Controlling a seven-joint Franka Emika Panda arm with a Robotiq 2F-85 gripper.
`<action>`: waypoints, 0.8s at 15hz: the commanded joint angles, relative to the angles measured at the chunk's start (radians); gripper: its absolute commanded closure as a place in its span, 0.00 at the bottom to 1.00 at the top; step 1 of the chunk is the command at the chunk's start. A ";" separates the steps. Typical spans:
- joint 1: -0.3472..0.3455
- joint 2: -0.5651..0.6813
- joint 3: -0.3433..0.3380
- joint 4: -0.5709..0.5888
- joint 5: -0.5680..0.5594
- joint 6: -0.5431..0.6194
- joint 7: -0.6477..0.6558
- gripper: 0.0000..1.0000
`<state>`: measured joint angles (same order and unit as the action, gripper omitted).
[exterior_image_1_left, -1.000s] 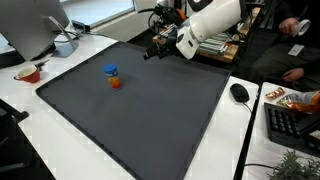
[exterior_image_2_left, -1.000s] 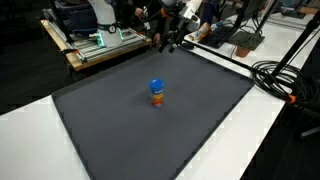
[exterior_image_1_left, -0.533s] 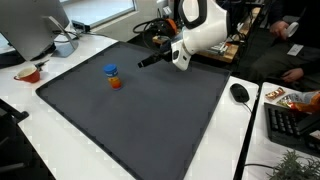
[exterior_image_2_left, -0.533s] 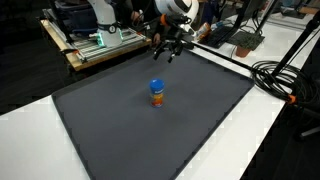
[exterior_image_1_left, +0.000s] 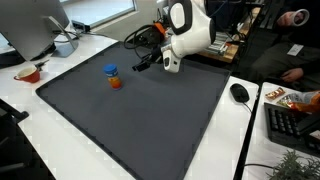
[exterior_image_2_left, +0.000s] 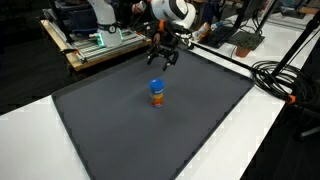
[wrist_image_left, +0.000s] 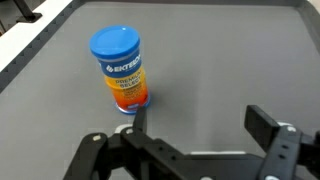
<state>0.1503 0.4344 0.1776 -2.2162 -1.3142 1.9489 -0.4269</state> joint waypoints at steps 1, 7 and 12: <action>0.000 0.002 0.005 0.003 0.002 -0.004 -0.001 0.00; -0.020 0.050 -0.009 0.038 -0.029 0.038 -0.067 0.00; -0.051 0.108 -0.028 0.102 -0.051 0.105 -0.199 0.00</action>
<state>0.1229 0.4947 0.1615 -2.1708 -1.3303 2.0138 -0.5442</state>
